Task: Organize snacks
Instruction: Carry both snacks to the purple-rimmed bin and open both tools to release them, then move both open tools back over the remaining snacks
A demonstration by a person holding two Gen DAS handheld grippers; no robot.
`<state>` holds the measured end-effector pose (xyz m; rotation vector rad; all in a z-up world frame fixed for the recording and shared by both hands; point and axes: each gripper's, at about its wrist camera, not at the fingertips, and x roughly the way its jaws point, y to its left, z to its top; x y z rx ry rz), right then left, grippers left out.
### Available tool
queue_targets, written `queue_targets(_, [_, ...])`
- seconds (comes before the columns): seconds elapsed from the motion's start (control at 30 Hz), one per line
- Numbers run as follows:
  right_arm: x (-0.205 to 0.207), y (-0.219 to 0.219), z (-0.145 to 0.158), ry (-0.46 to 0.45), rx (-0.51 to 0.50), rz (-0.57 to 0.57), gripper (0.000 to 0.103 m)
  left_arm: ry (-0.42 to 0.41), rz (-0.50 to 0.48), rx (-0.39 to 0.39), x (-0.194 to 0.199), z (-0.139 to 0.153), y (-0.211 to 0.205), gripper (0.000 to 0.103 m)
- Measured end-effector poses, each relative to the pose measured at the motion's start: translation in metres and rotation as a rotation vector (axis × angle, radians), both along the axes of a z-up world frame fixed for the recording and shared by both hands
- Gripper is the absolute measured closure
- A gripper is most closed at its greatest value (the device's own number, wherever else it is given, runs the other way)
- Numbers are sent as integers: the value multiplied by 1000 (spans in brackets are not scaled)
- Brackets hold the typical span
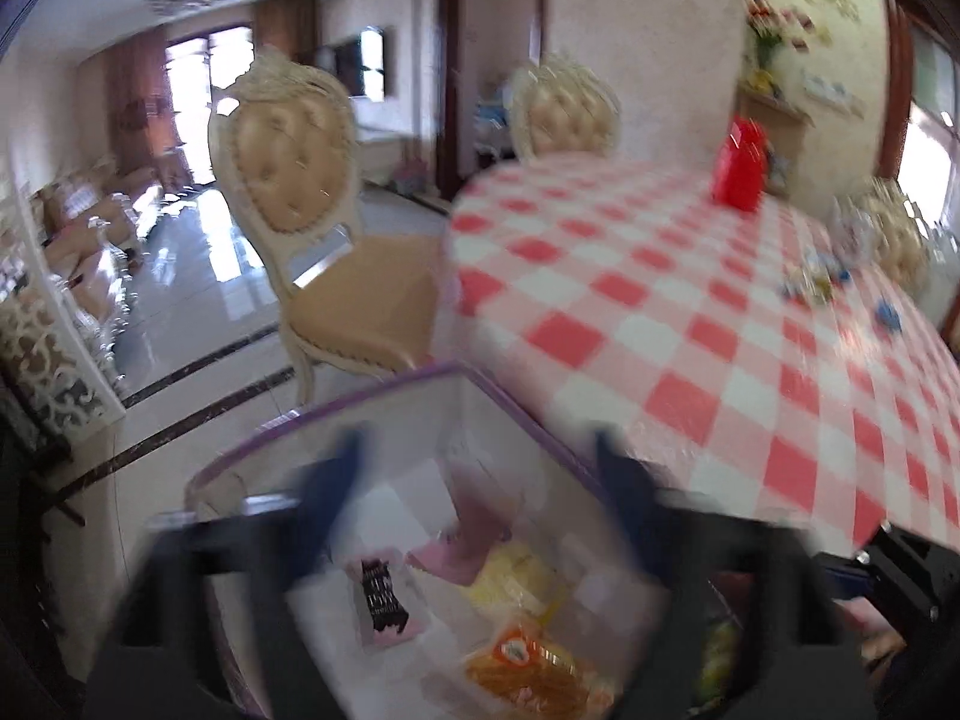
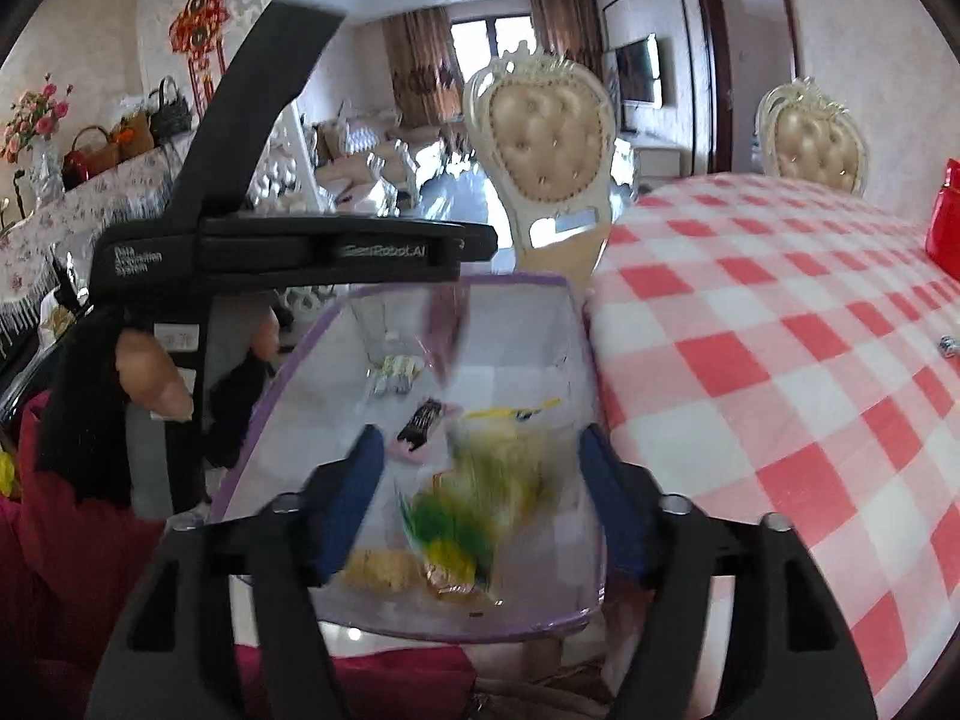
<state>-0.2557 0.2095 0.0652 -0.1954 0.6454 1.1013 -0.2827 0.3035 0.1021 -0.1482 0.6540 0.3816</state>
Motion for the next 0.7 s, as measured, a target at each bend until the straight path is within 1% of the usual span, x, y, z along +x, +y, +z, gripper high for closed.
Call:
queue_targets(0.07, [9, -11, 5, 6, 27, -37, 31, -20, 15, 9, 0, 5, -4, 17])
queue_targets(0.1, [15, -21, 7, 11, 42, -70, 29, -26, 14, 10, 2, 7, -8, 15])
queue_targets(0.13, [20, -30, 8, 17, 57, -102, 25, -35, 17, 12, 3, 9, -13, 10])
queue_targets(0.2, [32, -47, 10, 31, 89, -160, 21, -67, 31, 21, 5, 14, -25, 4])
queue_targets(0.23, [40, -62, 11, 39, 119, -211, 17, -92, 27, 24, 7, 18, -36, 2])
queue_targets(0.3, [54, -90, 15, 49, 158, -281, 16, -123, -19, 24, 13, 25, -58, 2])
queue_targets(0.37, [71, -113, 17, 56, 160, -355, 16, -142, -107, 19, 27, 33, -89, 2])
queue_targets(0.4, [81, -132, 17, 67, 158, -422, 16, -150, -154, 17, 35, 37, -105, 2])
queue_targets(0.43, [87, -144, 16, 81, 158, -465, 16, -156, -228, 14, 49, 44, -129, 2])
queue_targets(0.5, [105, -178, 10, 121, 164, -569, 16, -145, -309, 14, 73, 49, -161, 2])
queue_targets(0.53, [115, -200, 5, 140, 154, -640, 16, -131, -368, 10, 94, 52, -184, 2])
queue_targets(0.57, [127, -224, -1, 161, 137, -715, 16, -120, -405, -5, 110, 52, -200, 2])
queue_targets(0.63, [138, -266, -8, 178, 163, -820, 16, -82, -445, -62, 151, 44, -231, 2])
queue_targets(0.7, [150, -311, -13, 184, 164, -946, 16, -45, -443, -110, 189, 26, -253, 2])
